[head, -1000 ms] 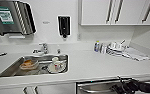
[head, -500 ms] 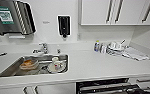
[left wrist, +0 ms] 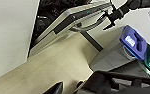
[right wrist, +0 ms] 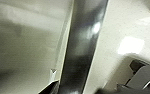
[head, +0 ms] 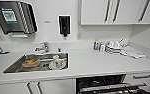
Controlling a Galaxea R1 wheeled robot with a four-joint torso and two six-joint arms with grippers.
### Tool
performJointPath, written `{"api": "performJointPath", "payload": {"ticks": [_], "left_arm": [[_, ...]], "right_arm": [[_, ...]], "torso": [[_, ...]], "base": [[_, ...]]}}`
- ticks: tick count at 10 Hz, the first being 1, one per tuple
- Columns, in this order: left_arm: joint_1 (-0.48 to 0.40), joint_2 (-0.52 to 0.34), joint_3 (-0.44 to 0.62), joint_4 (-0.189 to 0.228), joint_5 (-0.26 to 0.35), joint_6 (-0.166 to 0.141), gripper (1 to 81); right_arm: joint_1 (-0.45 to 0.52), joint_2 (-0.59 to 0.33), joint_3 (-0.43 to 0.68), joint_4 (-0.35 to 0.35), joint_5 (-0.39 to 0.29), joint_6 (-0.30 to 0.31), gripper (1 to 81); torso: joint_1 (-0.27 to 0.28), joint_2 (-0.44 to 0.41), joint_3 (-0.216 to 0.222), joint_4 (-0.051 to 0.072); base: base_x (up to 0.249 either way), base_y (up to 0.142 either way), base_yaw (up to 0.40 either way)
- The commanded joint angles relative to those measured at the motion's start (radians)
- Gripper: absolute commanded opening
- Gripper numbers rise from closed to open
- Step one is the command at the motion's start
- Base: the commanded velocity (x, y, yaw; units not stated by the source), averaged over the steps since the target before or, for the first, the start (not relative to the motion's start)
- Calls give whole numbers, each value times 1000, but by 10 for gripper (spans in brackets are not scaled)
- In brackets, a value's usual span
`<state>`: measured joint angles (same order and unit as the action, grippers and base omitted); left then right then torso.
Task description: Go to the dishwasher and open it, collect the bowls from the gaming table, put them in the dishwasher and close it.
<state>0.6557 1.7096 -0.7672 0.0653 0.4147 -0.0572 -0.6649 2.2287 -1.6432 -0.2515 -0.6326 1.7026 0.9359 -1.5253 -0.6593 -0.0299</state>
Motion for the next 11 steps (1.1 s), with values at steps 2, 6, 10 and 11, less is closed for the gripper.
{"api": "performJointPath", "payload": {"ticks": [2,6,10,11], "left_arm": [[-86,-34,29,-10,21,0,811],[-83,-24,31,-9,24,-1,811],[-78,-5,32,-9,36,-1,811],[-78,-2,32,-9,38,-1,811]], "right_arm": [[51,-45,14,21,-70,-5,811],[-20,-30,-44,52,28,-6,811],[-104,1,-72,47,114,-9,811],[-137,16,-95,46,149,-11,811]], "torso": [[0,0,0,0],[0,0,0,0],[0,0,0,0],[0,0,0,0]], "base": [[-102,0,0],[-102,0,0],[-102,0,0],[-103,0,0]]}}
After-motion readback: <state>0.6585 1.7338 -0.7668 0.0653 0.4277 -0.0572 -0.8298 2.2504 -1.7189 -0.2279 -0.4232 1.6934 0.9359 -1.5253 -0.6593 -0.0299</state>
